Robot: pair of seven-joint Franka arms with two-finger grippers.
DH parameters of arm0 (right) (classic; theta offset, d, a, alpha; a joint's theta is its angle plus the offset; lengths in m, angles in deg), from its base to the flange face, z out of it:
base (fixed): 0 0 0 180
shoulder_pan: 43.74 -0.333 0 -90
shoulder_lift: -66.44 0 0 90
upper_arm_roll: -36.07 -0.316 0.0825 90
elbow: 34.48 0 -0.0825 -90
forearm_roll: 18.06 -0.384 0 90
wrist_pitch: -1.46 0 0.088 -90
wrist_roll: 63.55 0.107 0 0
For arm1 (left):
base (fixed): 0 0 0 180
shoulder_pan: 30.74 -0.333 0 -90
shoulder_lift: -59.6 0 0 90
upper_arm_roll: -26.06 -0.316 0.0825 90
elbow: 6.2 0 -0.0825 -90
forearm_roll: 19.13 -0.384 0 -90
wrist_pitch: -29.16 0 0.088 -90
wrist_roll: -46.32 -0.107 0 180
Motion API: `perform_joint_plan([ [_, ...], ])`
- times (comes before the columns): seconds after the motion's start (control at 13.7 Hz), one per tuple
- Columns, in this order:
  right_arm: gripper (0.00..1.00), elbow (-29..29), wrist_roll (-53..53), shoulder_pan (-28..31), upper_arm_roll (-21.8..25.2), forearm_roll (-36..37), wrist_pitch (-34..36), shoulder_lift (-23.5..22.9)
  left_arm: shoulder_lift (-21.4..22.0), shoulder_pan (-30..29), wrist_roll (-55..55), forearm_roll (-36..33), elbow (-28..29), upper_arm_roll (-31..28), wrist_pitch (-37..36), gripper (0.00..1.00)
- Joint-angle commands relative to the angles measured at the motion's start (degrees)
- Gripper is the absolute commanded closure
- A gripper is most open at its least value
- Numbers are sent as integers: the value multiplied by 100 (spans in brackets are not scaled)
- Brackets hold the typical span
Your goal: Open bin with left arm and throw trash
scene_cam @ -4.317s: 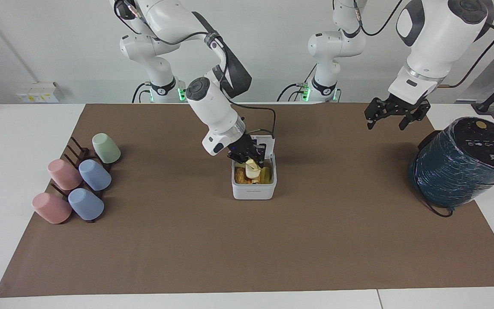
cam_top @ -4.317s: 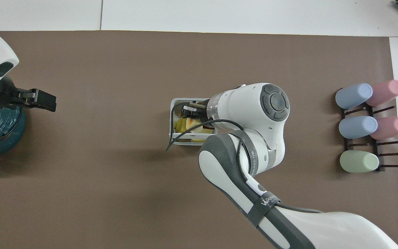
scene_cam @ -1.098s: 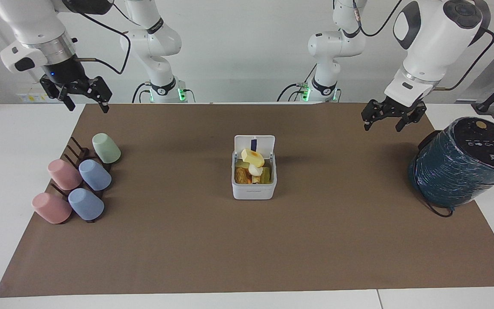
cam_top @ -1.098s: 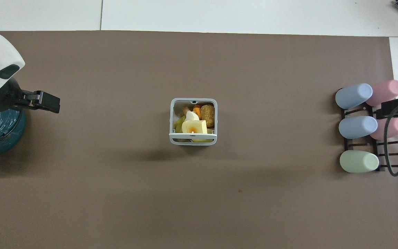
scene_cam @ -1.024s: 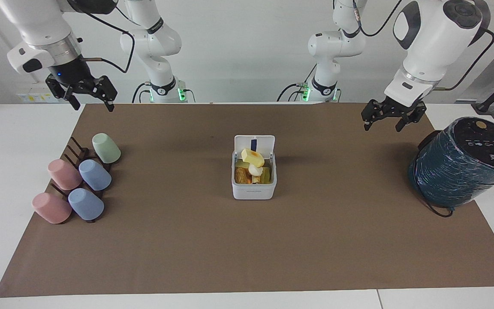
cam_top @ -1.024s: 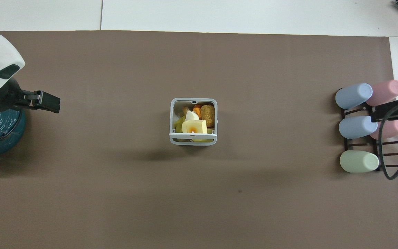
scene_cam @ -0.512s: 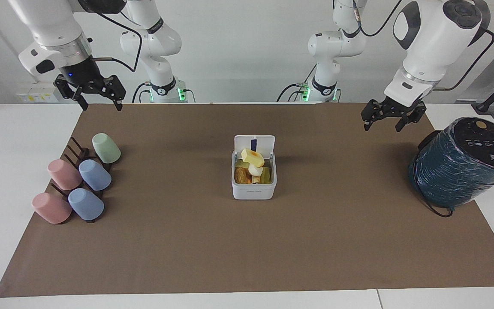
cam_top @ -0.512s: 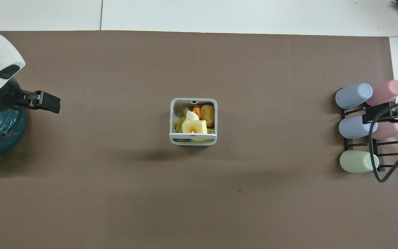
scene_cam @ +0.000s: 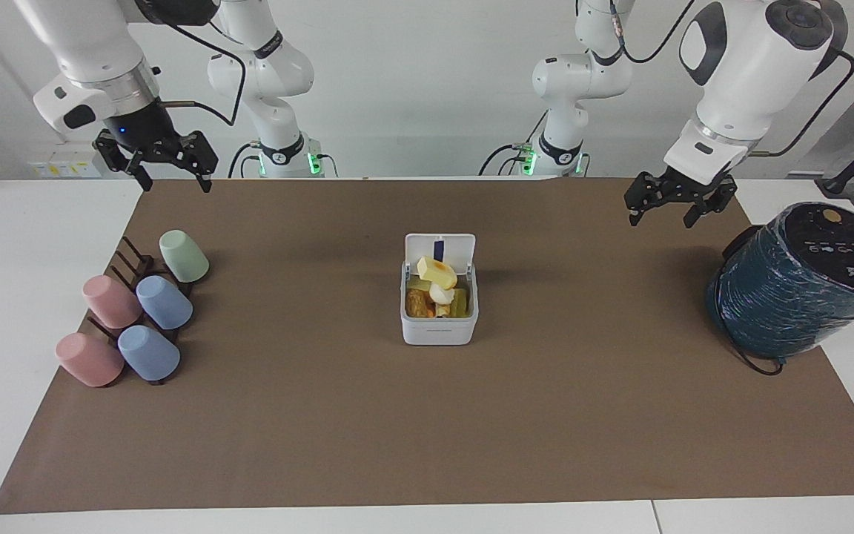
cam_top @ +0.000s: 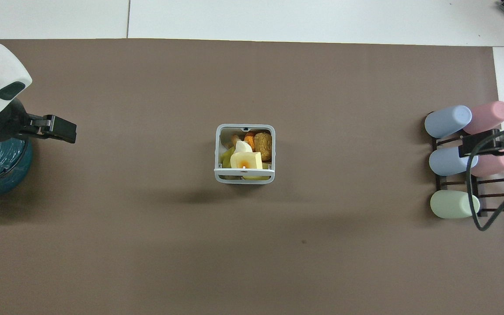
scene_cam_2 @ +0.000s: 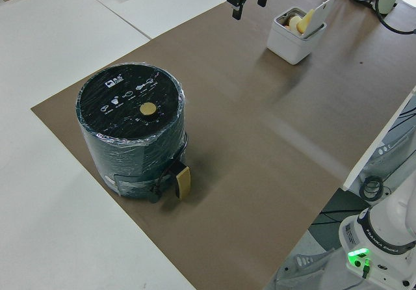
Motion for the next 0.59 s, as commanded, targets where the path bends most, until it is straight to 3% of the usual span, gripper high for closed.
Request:
perform_joint_plan([
  [0.0, 0, 124, -87, -15, 3, 75, 3, 103, 198, 16, -84, 83, 239, -38, 123, 0],
  [0.51, 0, 133, -69, 3, 3, 163, 3, 111, 189, 16, -75, 83, 213, -29, 131, 0],
])
